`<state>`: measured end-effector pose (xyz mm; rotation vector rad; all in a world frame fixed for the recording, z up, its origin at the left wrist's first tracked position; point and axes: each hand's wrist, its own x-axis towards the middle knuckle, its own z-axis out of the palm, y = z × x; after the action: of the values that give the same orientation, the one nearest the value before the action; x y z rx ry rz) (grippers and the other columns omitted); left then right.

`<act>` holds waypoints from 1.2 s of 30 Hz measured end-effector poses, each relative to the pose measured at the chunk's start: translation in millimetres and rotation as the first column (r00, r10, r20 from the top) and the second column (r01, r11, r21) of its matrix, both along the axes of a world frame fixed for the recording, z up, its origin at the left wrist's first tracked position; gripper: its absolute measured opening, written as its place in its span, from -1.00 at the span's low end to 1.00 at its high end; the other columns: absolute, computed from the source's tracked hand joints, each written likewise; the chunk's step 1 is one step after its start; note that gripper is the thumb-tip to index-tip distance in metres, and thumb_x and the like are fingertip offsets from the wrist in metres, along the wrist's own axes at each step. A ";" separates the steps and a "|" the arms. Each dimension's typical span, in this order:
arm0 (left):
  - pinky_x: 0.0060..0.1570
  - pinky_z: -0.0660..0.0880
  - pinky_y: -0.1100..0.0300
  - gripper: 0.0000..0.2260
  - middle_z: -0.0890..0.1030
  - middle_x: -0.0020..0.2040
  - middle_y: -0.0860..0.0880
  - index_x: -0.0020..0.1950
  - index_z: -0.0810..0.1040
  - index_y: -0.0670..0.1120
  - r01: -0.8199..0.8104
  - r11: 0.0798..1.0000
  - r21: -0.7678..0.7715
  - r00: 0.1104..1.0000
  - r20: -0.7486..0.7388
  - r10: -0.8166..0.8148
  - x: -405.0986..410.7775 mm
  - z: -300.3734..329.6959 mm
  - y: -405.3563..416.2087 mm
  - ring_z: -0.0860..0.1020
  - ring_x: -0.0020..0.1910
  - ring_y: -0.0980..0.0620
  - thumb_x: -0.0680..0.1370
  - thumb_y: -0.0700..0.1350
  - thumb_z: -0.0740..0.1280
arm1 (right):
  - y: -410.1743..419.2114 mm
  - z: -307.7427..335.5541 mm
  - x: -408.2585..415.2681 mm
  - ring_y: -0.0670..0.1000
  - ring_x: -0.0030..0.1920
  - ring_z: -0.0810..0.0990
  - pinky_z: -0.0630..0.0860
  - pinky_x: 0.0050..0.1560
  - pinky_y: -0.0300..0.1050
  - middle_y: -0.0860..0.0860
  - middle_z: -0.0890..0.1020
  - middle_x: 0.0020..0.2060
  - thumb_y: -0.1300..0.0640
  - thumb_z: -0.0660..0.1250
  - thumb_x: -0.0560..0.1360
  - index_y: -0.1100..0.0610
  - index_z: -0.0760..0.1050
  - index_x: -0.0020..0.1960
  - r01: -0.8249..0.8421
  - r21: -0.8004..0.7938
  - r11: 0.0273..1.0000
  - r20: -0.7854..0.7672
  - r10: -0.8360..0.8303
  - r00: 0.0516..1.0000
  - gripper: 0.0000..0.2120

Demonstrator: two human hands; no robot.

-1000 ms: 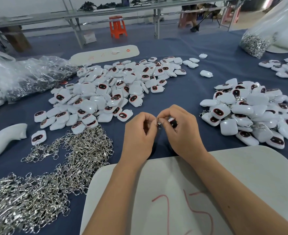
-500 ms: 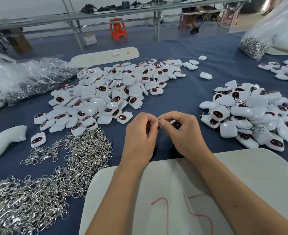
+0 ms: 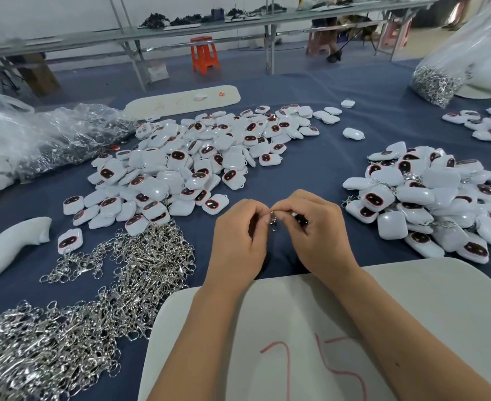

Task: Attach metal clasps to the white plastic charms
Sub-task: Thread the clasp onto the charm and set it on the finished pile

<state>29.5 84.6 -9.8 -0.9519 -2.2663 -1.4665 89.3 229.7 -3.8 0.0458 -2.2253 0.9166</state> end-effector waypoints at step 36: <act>-0.18 0.44 0.16 -0.86 0.55 -0.20 0.05 -0.13 0.53 -0.11 -0.031 1.000 0.002 0.998 -0.059 0.032 6.3 5.1 0.0 0.52 -0.20 0.04 0.58 -0.31 0.32 | -4.7 -0.5 1.5 0.02 -0.24 0.60 0.54 -0.19 -0.02 -0.02 0.65 -0.24 0.31 0.41 0.59 0.16 0.70 -0.09 0.075 0.058 0.995 -0.047 -0.072 0.996 -0.86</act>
<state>35.7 84.6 -4.7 -0.9419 -2.2281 -1.4084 90.8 225.0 -4.3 0.0120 -2.1979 0.8013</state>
